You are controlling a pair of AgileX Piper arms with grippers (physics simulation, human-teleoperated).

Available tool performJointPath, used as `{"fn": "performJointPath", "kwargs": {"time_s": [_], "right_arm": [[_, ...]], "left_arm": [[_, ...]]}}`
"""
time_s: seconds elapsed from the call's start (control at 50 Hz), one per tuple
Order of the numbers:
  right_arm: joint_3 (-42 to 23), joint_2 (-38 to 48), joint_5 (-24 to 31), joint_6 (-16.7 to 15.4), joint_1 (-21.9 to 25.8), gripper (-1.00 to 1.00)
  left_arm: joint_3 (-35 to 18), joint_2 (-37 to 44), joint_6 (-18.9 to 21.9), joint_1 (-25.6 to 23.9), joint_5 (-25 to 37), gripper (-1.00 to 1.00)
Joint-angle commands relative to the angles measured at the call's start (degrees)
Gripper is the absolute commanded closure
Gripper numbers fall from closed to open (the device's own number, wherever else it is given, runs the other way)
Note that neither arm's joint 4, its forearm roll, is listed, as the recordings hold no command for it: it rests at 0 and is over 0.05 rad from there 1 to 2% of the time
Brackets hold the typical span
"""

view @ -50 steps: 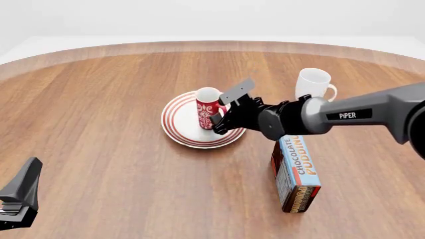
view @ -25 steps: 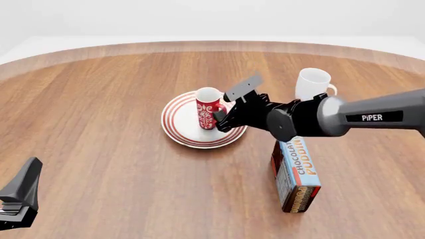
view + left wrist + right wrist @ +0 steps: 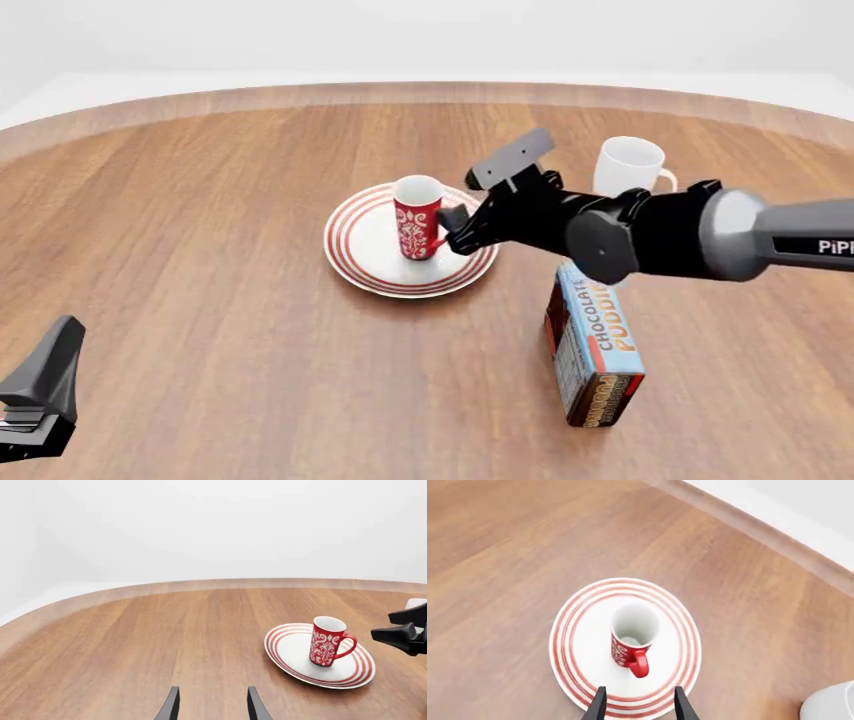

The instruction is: Pick up the red mug and put it on the plate

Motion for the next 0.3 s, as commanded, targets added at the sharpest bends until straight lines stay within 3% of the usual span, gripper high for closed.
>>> {"fn": "performJointPath", "kwargs": {"time_s": [0.02,0.3], "right_arm": [[1.2,-4.7,1.2,-0.2,0.2,-1.0],[4.2,-13.1,4.2,-1.6,-2.0,-1.0]], "left_arm": [[0.0,0.0,0.0,0.0,0.0,-1.0],[0.0,0.0,0.0,0.0,0.0,-1.0]]}}
